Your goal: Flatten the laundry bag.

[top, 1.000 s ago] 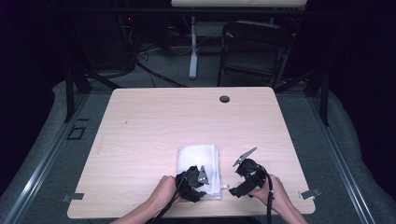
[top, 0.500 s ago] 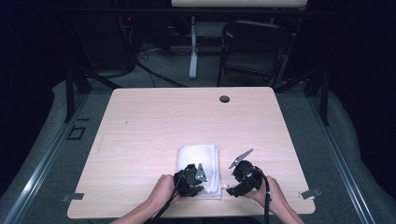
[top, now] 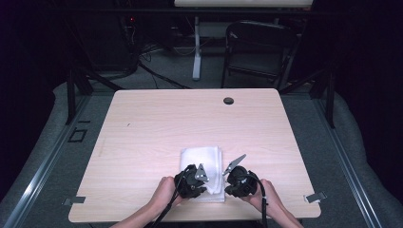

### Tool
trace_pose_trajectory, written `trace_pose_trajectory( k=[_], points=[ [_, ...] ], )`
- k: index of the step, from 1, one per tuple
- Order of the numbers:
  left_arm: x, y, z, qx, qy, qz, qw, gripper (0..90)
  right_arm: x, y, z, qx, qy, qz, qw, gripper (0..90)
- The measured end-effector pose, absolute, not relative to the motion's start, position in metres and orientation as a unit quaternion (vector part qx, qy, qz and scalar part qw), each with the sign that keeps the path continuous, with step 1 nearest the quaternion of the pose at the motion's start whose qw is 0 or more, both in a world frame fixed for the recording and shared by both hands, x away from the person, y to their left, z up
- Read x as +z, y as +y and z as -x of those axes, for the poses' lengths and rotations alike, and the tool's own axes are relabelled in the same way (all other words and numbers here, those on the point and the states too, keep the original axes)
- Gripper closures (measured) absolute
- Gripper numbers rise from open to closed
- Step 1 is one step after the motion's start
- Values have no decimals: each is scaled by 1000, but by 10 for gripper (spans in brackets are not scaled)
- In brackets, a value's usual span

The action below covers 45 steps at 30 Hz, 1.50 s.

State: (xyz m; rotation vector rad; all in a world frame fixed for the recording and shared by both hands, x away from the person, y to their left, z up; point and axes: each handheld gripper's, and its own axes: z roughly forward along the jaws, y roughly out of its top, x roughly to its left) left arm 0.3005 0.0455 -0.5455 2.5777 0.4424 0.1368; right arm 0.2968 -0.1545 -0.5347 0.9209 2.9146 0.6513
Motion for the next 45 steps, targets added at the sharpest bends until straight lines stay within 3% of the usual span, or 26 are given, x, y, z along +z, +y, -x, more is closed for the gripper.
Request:
trace_pose_trajectory(
  k=[10, 16, 45],
  points=[
    [-544, 47, -301, 51, 162, -949, 264, 807, -544, -134, -302, 223, 931, -289, 12, 880],
    [-542, 47, -299, 54, 164, -948, 268, 808, -556, -130, -304, 236, 925, -299, -9, 900],
    [-523, 64, -298, 85, 182, -936, 288, 812, -553, -132, -305, 195, 936, -293, 1, 900]
  ],
)
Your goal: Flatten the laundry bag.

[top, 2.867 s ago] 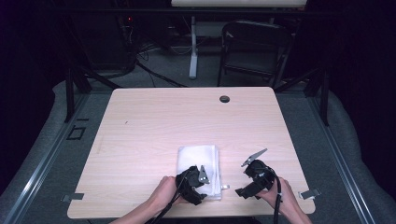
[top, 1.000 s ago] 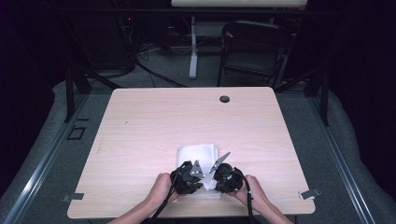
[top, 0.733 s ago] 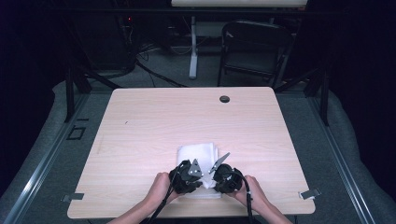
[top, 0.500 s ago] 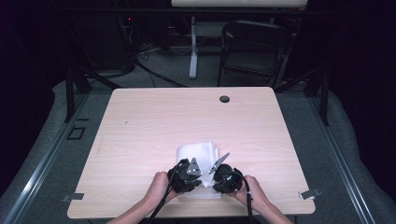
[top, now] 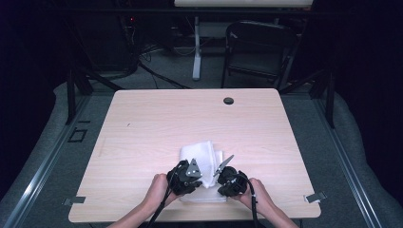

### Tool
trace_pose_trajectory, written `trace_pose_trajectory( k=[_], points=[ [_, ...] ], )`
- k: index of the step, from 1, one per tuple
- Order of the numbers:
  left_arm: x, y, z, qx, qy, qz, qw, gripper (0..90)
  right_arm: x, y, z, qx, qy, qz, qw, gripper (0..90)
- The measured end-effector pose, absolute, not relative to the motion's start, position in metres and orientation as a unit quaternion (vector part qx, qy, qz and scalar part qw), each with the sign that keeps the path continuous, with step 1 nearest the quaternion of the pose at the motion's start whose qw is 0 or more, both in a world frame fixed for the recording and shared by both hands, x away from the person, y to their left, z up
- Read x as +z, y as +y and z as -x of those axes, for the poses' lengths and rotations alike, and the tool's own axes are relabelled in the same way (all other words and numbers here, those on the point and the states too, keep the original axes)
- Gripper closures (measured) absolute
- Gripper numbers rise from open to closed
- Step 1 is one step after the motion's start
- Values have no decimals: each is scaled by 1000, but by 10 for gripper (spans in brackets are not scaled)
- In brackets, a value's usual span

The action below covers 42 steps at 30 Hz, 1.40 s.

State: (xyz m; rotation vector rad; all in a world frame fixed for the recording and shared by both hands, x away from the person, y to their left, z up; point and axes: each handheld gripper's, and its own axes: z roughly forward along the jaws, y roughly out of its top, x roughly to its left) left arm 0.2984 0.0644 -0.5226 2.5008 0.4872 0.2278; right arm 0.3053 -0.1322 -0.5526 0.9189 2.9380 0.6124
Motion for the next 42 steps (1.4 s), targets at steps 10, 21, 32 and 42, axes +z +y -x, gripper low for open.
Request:
trace_pose_trajectory(
  k=[10, 21, 32, 42],
  points=[
    [-518, 72, -298, 91, 191, -933, 291, 813, -550, -134, -308, 177, 941, -289, 0, 900],
    [-515, 80, -300, 95, 198, -933, 284, 813, -551, -135, -308, 178, 939, -296, -2, 900],
    [-511, 92, -300, 106, 215, -929, 282, 814, -550, -136, -309, 173, 937, -302, -3, 900],
    [-511, 96, -299, 111, 221, -929, 275, 814, -550, -137, -309, 171, 937, -306, -8, 900]
  ],
)
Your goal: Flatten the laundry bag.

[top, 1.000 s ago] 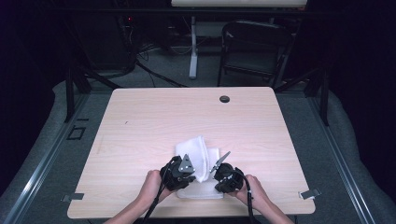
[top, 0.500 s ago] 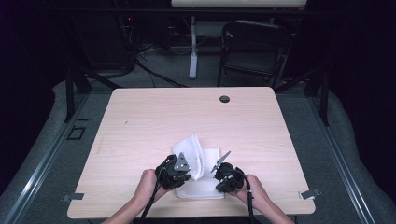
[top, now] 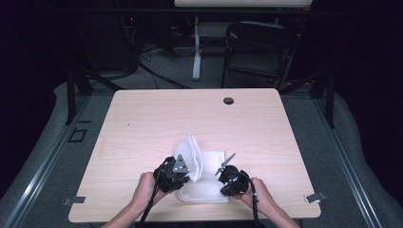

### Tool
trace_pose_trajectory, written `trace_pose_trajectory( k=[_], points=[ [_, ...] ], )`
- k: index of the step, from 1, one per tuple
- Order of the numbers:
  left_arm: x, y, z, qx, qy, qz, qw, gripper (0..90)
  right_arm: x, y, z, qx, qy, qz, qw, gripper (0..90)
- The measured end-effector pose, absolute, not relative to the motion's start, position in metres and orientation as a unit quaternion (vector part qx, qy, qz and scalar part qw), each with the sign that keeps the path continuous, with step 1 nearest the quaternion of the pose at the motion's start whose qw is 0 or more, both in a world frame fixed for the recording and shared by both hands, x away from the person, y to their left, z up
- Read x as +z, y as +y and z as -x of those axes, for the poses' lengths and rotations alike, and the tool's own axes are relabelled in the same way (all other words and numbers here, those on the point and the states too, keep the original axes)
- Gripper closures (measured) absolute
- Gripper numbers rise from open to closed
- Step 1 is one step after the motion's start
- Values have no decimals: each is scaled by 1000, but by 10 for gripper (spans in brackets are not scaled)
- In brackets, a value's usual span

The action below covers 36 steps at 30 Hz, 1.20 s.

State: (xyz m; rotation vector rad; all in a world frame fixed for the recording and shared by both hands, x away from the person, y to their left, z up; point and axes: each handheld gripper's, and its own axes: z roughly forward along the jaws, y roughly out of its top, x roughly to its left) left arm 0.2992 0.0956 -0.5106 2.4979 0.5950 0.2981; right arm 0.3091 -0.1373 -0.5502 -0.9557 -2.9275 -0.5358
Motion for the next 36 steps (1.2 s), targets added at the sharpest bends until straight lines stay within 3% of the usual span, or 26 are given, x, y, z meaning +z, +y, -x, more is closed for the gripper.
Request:
trace_pose_trajectory(
  k=[36],
  points=[
    [-511, 127, -300, 99, 271, -918, 273, 807, -550, -144, -312, -167, -932, 322, 15, 900]
  ],
)
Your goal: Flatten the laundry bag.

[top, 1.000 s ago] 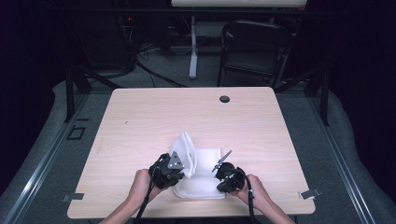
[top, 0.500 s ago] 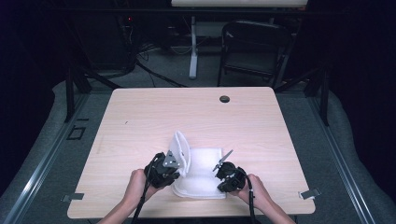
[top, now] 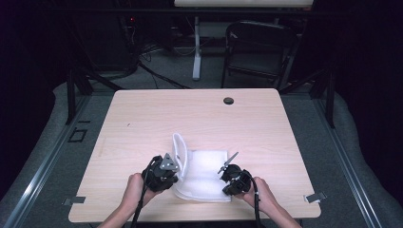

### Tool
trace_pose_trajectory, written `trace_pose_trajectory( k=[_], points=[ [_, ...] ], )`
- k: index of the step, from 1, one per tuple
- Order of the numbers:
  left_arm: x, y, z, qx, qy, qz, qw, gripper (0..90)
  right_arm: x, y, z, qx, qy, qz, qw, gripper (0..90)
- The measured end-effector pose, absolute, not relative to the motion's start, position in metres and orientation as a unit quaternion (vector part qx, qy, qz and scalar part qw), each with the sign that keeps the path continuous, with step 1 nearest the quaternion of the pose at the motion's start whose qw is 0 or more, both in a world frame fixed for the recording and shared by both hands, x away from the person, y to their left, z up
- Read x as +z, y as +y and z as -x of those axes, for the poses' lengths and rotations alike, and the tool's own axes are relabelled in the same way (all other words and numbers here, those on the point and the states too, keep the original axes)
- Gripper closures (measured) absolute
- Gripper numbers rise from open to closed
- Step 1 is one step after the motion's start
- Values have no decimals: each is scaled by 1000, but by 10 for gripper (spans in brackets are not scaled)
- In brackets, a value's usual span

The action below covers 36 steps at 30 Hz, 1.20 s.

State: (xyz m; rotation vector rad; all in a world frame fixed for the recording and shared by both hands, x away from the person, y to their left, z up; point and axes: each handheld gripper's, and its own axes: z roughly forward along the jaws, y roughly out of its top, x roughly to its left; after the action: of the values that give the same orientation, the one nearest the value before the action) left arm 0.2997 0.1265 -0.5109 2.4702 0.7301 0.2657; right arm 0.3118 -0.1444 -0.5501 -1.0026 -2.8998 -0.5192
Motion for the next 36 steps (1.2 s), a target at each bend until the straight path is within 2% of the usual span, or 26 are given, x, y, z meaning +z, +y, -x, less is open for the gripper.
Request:
trace_pose_trajectory(
  k=[29, 36],
  points=[
    [-518, 139, -297, 83, 289, -918, 259, 798, -550, -154, -315, -160, -928, 337, 8, 900],
    [-518, 148, -297, 70, 296, -918, 256, 755, -549, -159, -318, -157, -928, 338, 9, 900]
  ],
)
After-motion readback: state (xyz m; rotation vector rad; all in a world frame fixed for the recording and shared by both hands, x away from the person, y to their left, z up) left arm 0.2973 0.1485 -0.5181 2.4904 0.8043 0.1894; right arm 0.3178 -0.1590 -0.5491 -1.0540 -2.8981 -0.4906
